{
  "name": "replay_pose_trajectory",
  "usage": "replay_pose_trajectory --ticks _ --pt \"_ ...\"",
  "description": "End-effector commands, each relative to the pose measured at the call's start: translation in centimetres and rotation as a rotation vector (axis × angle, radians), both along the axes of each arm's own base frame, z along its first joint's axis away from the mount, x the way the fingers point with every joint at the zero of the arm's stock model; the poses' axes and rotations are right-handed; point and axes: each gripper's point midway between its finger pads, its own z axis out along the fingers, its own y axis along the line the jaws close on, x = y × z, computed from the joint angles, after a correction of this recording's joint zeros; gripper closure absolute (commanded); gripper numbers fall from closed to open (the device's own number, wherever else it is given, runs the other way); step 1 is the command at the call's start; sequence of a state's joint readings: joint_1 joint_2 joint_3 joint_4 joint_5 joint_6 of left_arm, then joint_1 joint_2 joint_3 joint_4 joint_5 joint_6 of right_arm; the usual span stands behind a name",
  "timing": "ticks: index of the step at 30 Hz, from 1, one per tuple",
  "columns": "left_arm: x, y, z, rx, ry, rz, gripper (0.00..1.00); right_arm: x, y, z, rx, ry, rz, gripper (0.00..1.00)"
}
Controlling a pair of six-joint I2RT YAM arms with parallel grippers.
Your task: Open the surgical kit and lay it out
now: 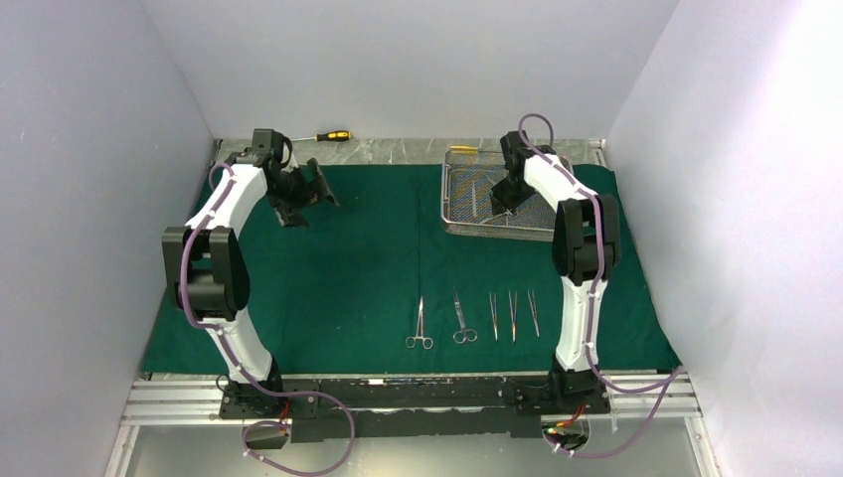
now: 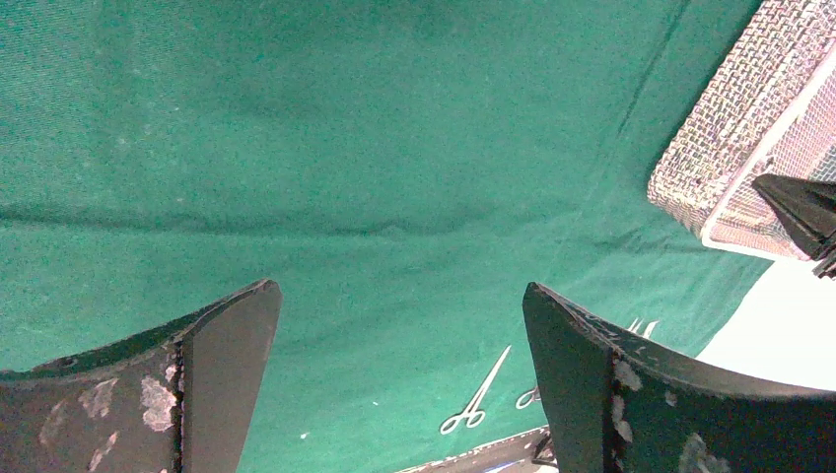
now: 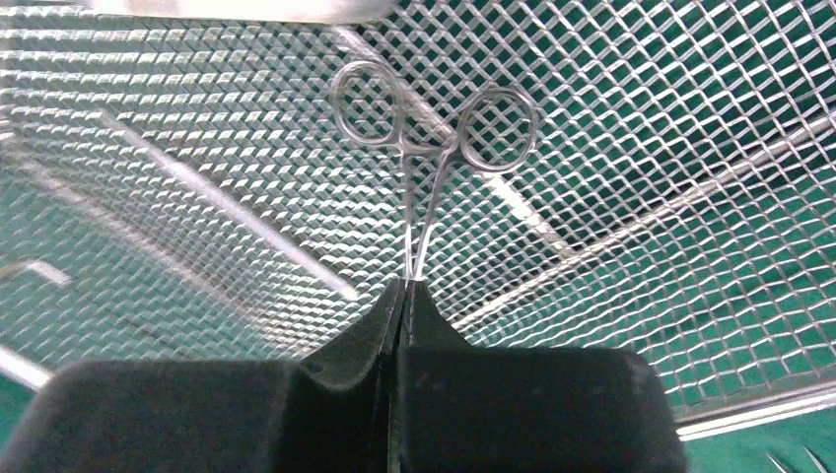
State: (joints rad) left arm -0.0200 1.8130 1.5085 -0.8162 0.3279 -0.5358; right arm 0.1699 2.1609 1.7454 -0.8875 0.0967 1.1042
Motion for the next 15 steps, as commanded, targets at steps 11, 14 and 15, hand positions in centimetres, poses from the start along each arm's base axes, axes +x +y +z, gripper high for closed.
replay_pose_trajectory --ticks 11,14,15 --pt "0.7 -1.3 2.7 -0.080 -0.100 -0.046 0.01 3.1 0.7 6.0 0.039 -0.209 -0.006 0.96" --pt "0.6 -1.4 2.6 -0.084 -0.097 -0.046 0.01 2.3 0.8 4.1 0.011 -0.130 0.015 0.79" --pt "0.6 -1.3 2.5 -0.085 -0.095 -0.045 0.01 2.0 0.7 3.4 0.000 -0.107 0.019 0.76"
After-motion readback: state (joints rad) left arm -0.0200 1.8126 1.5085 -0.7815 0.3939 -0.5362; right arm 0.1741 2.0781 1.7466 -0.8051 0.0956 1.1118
